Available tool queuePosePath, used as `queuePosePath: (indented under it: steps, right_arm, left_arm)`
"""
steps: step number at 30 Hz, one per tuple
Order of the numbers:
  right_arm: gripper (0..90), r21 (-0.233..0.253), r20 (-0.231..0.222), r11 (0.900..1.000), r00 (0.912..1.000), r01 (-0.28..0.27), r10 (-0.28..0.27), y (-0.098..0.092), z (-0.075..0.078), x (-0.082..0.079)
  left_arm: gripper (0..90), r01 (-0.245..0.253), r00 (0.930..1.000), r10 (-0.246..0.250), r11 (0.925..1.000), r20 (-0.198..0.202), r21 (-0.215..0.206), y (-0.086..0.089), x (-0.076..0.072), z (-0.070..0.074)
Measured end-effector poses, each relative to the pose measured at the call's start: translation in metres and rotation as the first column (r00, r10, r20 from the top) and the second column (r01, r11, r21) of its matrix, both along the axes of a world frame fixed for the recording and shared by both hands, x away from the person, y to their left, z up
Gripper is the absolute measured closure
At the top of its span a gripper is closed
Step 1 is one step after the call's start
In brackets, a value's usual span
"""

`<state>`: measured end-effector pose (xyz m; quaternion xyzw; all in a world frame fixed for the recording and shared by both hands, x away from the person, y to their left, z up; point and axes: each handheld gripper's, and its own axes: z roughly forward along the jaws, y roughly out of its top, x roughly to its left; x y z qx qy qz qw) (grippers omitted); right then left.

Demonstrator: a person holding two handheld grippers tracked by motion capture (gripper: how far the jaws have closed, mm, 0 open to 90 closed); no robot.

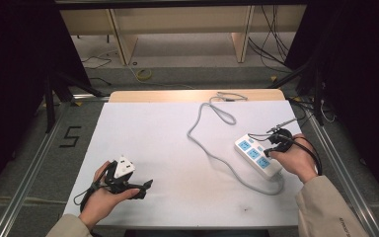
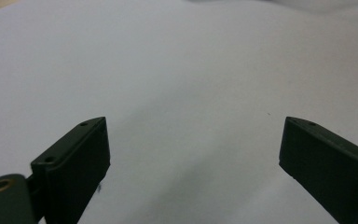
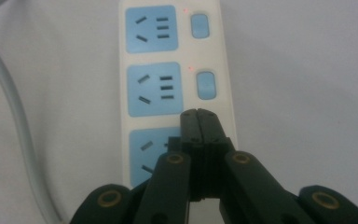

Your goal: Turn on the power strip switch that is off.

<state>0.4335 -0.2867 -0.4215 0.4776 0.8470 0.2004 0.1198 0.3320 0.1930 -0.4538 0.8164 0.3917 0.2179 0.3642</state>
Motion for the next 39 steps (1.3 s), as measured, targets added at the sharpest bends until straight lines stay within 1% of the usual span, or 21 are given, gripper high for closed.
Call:
queuePosePath:
  steps: [3, 8, 9, 10, 14, 15, 18, 19, 20, 21, 23, 24, 25, 26, 27, 31, 33, 34, 36, 37, 39]
  right_arm:
    - [90.0, 0.020, 0.026, 1.000, 0.9994, -0.021, 0.020, 0.004, 0.003, -0.004]
    - [90.0, 0.046, 0.057, 0.998, 0.9972, -0.051, 0.048, 0.011, 0.005, -0.008]
    - [90.0, 0.046, 0.057, 0.998, 0.9972, -0.051, 0.048, 0.011, 0.005, -0.008]
    - [90.0, 0.056, 0.074, 0.996, 0.9953, -0.068, 0.063, 0.014, 0.006, -0.010]
    - [89.4, 0.070, 0.094, 0.994, 0.9924, -0.086, 0.079, 0.018, 0.007, -0.014]
    - [88.7, 0.080, 0.112, 0.992, 0.9895, -0.101, 0.091, 0.021, 0.008, -0.016]
    - [88.1, 0.119, 0.127, 0.986, 0.9867, -0.116, 0.101, 0.025, 0.009, -0.021]
    - [88.1, 0.119, 0.127, 0.986, 0.9867, -0.116, 0.101, 0.025, 0.009, -0.021]
    - [87.4, 0.131, 0.131, 0.984, 0.9859, -0.122, 0.105, 0.026, 0.009, -0.022]
    - [85.5, 0.145, 0.143, 0.981, 0.9836, -0.130, 0.110, 0.028, 0.007, -0.025]
    - [85.1, 0.144, 0.146, 0.980, 0.9828, -0.135, 0.114, 0.029, 0.007, -0.026]
    - [84.9, 0.143, 0.153, 0.979, 0.9806, -0.145, 0.122, 0.031, 0.007, -0.027]
    - [84.5, 0.154, 0.172, 0.975, 0.9762, -0.160, 0.133, 0.034, 0.008, -0.030]
    - [84.5, 0.154, 0.172, 0.975, 0.9762, -0.160, 0.133, 0.034, 0.008, -0.030]
    - [83.0, 0.174, 0.180, 0.970, 0.9741, -0.168, 0.137, 0.036, 0.008, -0.033]
    - [79.0, 0.192, 0.195, 0.963, 0.9691, -0.189, 0.151, 0.040, 0.006, -0.039]
    - [76.4, 0.206, 0.216, 0.956, 0.9627, -0.208, 0.163, 0.040, 0.005, -0.042]
    - [75.1, 0.212, 0.218, 0.954, 0.9620, -0.211, 0.164, 0.041, 0.005, -0.044]
    - [71.8, 0.220, 0.244, 0.949, 0.9550, -0.225, 0.169, 0.040, 0.005, -0.046]
    - [71.8, 0.220, 0.244, 0.949, 0.9550, -0.225, 0.169, 0.040, 0.005, -0.046]
    - [68.7, 0.242, 0.254, 0.943, 0.9528, -0.229, 0.166, 0.040, 0.004, -0.049]
  left_arm:
    - [8.3, 0.000, 1.0000, 0.000, 1.0000, 0.001, -0.003, 0.000, 0.000, 0.000]
    - [8.3, 0.001, 1.0000, -0.001, 1.0000, 0.001, -0.003, 0.000, 0.000, 0.000]
    - [8.3, 0.001, 1.0000, -0.001, 1.0000, 0.001, -0.003, 0.000, 0.000, 0.000]
    - [8.3, 0.000, 1.0000, 0.000, 1.0000, 0.001, -0.003, 0.000, 0.000, 0.000]
    - [8.3, 0.000, 1.0000, 0.000, 1.0000, 0.000, -0.004, 0.000, 0.000, 0.000]
    - [8.4, 0.001, 1.0000, -0.001, 1.0000, 0.001, -0.004, 0.000, 0.000, 0.000]
    - [8.4, 0.004, 1.0000, -0.004, 1.0000, -0.001, 0.001, 0.000, -0.001, 0.000]
    - [8.4, 0.004, 1.0000, -0.004, 1.0000, -0.001, 0.002, 0.000, -0.001, 0.000]
    - [8.4, 0.005, 1.0000, -0.005, 1.0000, 0.000, 0.001, 0.000, -0.001, 0.000]
    - [8.4, 0.005, 1.0000, -0.005, 1.0000, 0.000, 0.001, 0.000, -0.001, 0.000]
    - [8.4, 0.005, 1.0000, -0.005, 1.0000, -0.001, 0.002, 0.000, -0.001, 0.000]
    - [8.4, 0.005, 1.0000, -0.005, 1.0000, -0.001, 0.001, 0.000, -0.001, 0.000]
    - [8.4, 0.005, 1.0000, -0.005, 1.0000, 0.000, 0.001, 0.000, -0.001, 0.000]
    - [8.5, 0.005, 1.0000, -0.005, 1.0000, 0.000, 0.001, 0.000, -0.001, 0.000]
    - [8.4, 0.006, 1.0000, -0.006, 1.0000, 0.001, 0.001, 0.000, -0.001, 0.000]
    - [8.4, 0.007, 1.0000, -0.007, 1.0000, 0.003, -0.002, -0.001, -0.002, 0.000]
    - [8.5, 0.007, 1.0000, -0.007, 1.0000, 0.002, -0.004, -0.001, -0.002, 0.000]
    - [8.5, 0.008, 1.0000, -0.008, 1.0000, 0.003, -0.003, -0.001, -0.002, 0.000]
    - [8.5, 0.009, 1.0000, -0.009, 1.0000, 0.002, -0.003, -0.001, -0.002, 0.000]
    - [8.5, 0.008, 1.0000, -0.008, 1.0000, 0.001, -0.005, -0.002, -0.002, 0.000]
    - [8.5, 0.010, 0.9999, -0.010, 0.9999, 0.000, -0.004, -0.002, -0.002, 0.000]
